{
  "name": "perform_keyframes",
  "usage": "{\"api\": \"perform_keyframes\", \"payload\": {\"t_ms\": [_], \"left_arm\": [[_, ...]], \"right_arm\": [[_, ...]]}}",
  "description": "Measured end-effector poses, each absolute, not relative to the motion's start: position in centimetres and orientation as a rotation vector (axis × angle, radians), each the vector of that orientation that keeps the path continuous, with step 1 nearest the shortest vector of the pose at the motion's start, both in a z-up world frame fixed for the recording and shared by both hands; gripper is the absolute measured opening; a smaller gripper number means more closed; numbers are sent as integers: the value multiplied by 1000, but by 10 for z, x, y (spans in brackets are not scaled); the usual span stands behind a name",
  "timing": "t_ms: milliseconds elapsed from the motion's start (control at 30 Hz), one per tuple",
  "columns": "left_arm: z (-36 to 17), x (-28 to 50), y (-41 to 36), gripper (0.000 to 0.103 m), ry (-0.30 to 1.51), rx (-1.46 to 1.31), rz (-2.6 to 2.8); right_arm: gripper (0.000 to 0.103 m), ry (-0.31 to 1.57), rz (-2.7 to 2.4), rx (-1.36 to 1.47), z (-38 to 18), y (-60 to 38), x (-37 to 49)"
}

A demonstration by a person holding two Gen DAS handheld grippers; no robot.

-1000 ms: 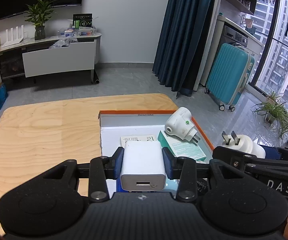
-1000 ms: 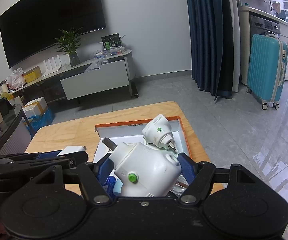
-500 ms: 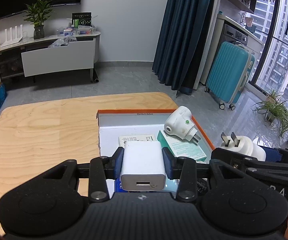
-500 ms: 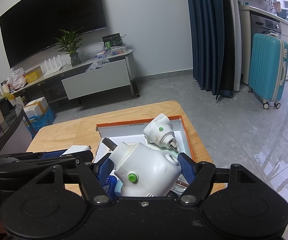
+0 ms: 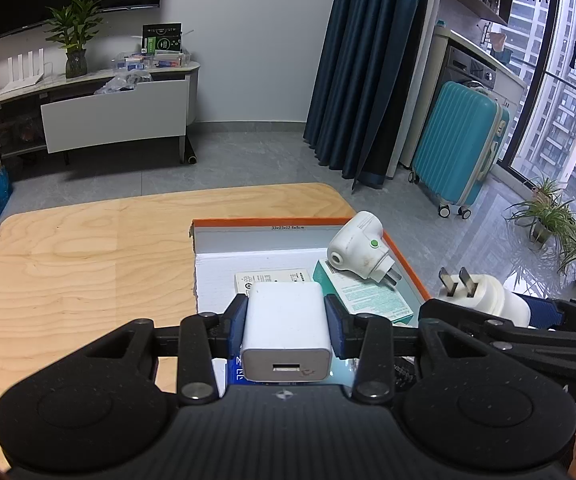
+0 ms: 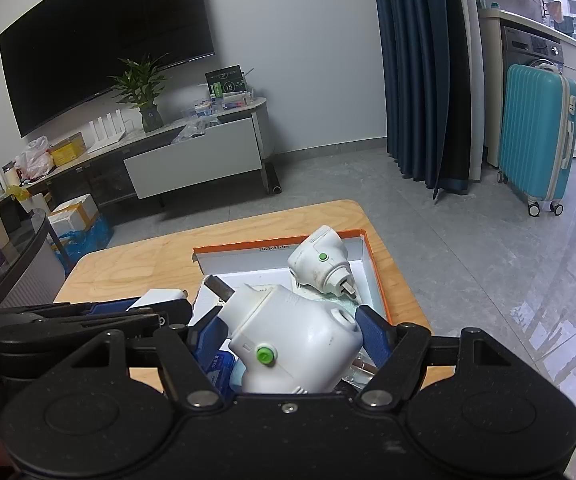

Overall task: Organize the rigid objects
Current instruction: 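Carry the small adapter and white diffuser over the open box with both tools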

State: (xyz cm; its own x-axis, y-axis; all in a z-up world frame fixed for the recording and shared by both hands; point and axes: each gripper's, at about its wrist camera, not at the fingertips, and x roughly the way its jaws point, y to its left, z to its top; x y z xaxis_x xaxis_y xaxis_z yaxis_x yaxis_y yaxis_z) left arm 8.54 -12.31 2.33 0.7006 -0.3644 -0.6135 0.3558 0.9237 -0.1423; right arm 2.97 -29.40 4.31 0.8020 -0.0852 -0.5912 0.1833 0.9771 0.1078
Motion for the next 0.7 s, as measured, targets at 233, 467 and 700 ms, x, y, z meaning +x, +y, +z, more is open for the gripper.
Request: {"api": "perform_keyframes", "payload": {"t_ms": [233, 467, 700], "left_arm": [[21, 87, -124, 41, 691, -14, -402], [21, 89, -125, 41, 692, -13, -404], [20, 90, -126, 41, 694, -13, -405]], "right_arm": [[84, 627, -144, 166, 43, -295, 30], [84, 630, -152, 172, 39, -299, 33], [84, 631, -170, 177, 37, -305, 35]]}}
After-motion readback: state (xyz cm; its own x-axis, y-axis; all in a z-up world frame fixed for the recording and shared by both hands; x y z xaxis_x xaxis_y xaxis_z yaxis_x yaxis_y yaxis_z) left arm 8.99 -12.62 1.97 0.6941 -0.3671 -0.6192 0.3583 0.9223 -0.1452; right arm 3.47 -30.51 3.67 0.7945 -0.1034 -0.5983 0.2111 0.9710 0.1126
